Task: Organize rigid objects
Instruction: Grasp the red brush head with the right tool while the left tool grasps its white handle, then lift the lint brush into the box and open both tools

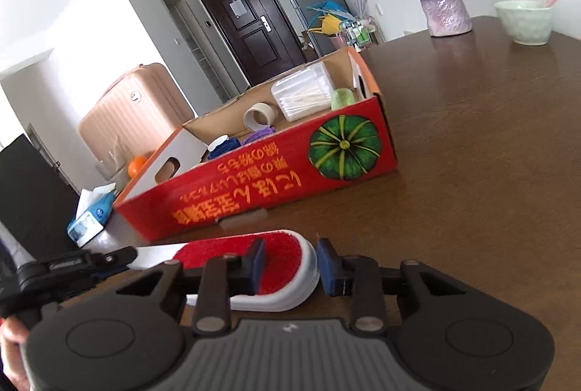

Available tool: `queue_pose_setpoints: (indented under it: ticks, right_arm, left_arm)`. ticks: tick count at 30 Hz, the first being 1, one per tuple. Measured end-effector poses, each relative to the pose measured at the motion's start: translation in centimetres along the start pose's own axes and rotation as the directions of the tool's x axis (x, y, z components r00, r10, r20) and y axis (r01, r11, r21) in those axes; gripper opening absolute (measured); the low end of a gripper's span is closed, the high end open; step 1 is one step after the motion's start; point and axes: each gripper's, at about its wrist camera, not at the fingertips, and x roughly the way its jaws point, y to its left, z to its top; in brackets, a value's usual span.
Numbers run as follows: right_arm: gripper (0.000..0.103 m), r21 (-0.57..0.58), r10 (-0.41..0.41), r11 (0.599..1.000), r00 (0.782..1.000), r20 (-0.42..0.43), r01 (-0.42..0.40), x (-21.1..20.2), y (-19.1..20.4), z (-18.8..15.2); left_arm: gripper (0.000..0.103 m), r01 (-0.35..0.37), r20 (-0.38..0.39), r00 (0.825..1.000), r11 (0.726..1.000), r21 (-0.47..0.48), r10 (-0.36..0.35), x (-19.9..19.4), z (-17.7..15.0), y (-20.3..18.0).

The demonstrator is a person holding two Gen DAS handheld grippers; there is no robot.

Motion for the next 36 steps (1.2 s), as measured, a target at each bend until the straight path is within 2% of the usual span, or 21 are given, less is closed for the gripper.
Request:
queue_pose_setpoints:
  ticks: [5, 8, 14, 18, 23, 28, 32, 36]
  right_arm:
    - [0.030, 0.010, 0.035, 0.999, 0.999, 0.039, -0.035, -5.4, -0.9, -2.1]
    - [0.030, 0.004, 0.046, 0.999, 0.996, 0.071, -0.047, -9.0, -1.0, -3.3]
    - [0.030, -0.010, 0.071, 0.997, 0.986, 0.153, -0.071, -14.6, -0.7, -4.1]
    - [0.030, -0.008, 0.089, 0.996, 0.976, 0.199, -0.089, -16.2, -1.0, -3.4]
    - [0.030, -0.017, 0.087, 0.996, 0.969, 0.229, -0.086, -15.9, -1.2, -1.6]
    - [0.030, -0.075, 0.079, 0.995, 0.963, 0.258, -0.062, -13.4, -0.4, 3.1]
    - [0.030, -0.077, 0.071, 0.996, 0.968, 0.242, -0.053, -9.7, -0.1, 8.0]
    - [0.029, -0.035, 0.072, 0.997, 0.982, 0.176, -0.067, -3.8, -0.6, 12.2]
  left_arm:
    - [0.015, 0.015, 0.070, 0.997, 1.000, -0.004, -0.015, -6.1, -4.5, -2.0]
    - [0.015, 0.034, 0.094, 0.995, 0.999, -0.005, -0.033, -9.1, -6.0, -3.2]
    - [0.014, 0.046, 0.152, 0.987, 0.998, 0.053, -0.054, -12.8, -5.9, -6.1]
    - [0.014, 0.056, 0.186, 0.980, 0.995, 0.081, -0.071, -13.5, -5.2, -7.7]
    - [0.014, 0.053, 0.216, 0.973, 0.990, 0.127, -0.080, -12.3, -2.5, -9.2]
    - [0.014, 0.029, 0.233, 0.971, 0.990, 0.136, -0.061, -8.5, 2.4, -10.4]
    - [0.014, 0.033, 0.213, 0.975, 0.993, 0.114, -0.057, -4.3, 6.7, -10.0]
    - [0.014, -0.010, 0.155, 0.988, 0.995, 0.101, -0.006, 1.1, 9.7, -8.8]
